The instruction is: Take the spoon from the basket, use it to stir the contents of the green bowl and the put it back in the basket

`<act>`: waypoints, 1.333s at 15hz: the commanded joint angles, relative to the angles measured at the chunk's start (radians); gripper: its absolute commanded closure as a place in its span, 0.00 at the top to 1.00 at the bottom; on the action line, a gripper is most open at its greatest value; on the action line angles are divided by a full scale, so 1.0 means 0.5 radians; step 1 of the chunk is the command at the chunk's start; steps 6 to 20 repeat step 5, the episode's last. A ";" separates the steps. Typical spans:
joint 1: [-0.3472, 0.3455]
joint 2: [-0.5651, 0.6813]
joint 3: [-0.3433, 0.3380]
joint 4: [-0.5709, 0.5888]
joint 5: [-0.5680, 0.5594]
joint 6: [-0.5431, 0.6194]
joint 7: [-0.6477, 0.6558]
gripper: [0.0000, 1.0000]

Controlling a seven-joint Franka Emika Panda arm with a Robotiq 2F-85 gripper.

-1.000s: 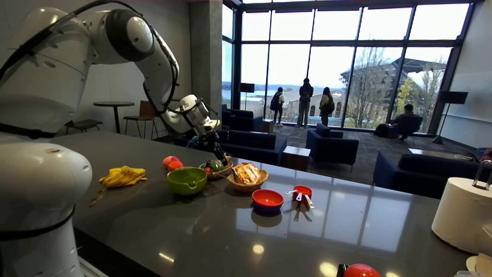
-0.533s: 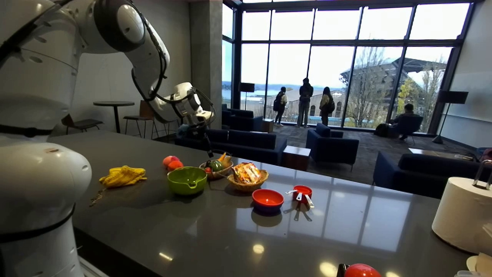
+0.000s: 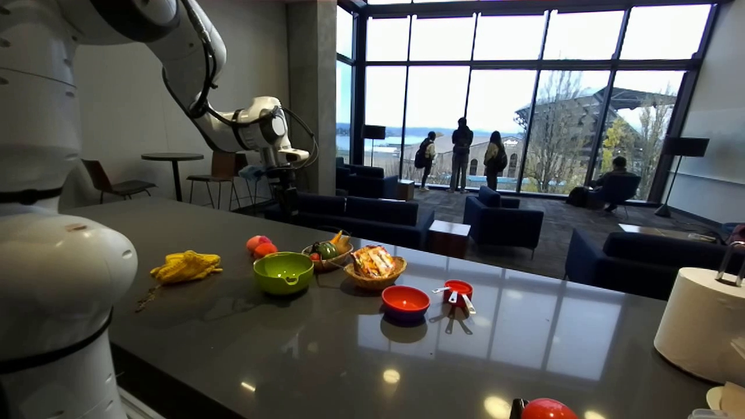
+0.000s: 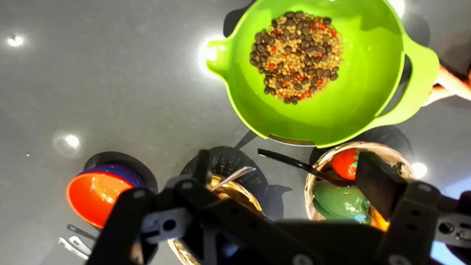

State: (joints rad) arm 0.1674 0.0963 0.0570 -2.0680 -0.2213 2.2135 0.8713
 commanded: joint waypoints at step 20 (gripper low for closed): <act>-0.040 -0.234 0.073 -0.173 -0.020 -0.087 -0.518 1.00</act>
